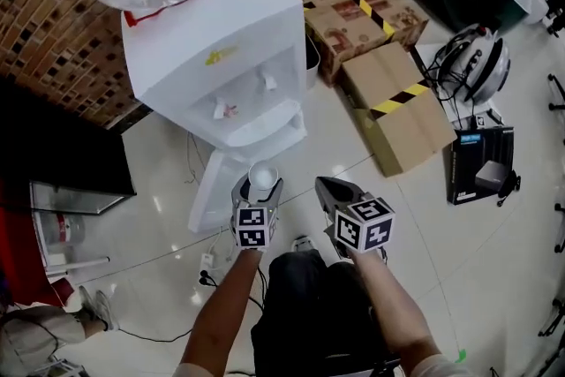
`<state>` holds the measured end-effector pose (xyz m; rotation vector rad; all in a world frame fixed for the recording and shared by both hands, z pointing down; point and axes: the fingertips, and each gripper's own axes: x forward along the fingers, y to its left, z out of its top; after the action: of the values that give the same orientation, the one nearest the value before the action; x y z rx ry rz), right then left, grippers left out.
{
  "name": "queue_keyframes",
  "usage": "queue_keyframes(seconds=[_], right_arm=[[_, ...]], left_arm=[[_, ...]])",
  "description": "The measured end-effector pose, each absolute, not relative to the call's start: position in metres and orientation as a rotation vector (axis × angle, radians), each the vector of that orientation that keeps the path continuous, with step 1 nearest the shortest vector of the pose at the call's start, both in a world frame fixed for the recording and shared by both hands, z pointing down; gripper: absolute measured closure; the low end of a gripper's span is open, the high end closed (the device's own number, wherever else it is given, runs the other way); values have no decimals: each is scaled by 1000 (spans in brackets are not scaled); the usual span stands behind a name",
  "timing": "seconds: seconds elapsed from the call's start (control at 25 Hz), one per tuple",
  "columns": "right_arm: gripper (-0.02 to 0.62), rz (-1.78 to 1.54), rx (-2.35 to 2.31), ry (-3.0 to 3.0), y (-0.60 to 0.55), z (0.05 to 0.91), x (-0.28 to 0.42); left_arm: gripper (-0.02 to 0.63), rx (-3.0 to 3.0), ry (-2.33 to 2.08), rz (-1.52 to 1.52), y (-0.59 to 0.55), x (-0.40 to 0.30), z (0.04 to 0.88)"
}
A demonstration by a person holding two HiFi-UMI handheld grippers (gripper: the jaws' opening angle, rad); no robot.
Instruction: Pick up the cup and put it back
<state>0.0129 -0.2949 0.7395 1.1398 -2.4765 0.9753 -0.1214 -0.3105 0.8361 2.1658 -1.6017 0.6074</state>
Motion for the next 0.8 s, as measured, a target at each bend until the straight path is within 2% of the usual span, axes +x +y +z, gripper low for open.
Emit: queue_keyframes(seconds=[0.32,0.8], right_arm=[[583,950,1111,-2521,-327,859,-16],[583,919,1018,-2617,-369,937,-48]], left_arm=[[276,2099,-1691,581,-381,-157,988],[276,2086,-1702,598,-469,-155,1111]])
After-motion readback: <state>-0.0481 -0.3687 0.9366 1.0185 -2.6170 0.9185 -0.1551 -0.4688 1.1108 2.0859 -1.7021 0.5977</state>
